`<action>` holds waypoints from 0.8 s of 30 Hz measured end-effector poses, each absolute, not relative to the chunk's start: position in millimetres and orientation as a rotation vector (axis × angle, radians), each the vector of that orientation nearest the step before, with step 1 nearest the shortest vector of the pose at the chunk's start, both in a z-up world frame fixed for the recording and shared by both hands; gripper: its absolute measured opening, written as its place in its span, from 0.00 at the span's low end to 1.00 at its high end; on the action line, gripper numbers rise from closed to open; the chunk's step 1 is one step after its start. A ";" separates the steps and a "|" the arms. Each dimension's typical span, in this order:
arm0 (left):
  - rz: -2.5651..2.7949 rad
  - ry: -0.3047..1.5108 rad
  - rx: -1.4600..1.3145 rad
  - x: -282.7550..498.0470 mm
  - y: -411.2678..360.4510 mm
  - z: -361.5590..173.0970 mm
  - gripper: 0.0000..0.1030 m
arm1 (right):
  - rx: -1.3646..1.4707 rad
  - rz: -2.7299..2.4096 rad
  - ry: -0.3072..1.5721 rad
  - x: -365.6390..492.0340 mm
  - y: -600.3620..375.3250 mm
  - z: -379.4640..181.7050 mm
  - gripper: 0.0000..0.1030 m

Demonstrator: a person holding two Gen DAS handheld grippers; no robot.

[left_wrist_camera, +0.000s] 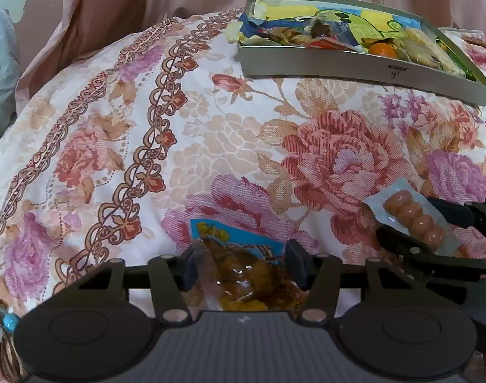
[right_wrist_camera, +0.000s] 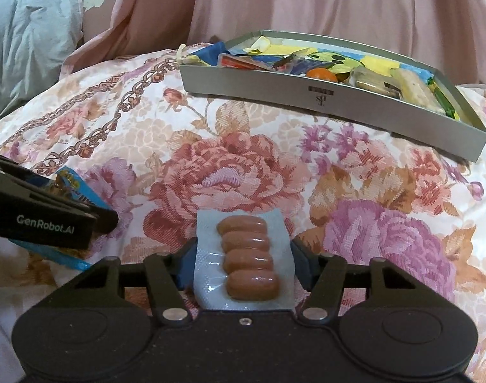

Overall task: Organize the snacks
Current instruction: 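Lift the candied snack bag and sausage pack and carry them over the tray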

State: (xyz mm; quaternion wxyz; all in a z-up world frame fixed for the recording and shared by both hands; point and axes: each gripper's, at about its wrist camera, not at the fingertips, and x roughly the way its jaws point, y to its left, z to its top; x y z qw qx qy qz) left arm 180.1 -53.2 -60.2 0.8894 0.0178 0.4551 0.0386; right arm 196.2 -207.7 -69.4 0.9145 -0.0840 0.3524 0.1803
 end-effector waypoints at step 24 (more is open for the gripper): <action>0.120 0.922 0.146 158.5 -69.3 -48.3 0.49 | -0.371 0.380 0.646 171.4 -195.7 -55.9 0.58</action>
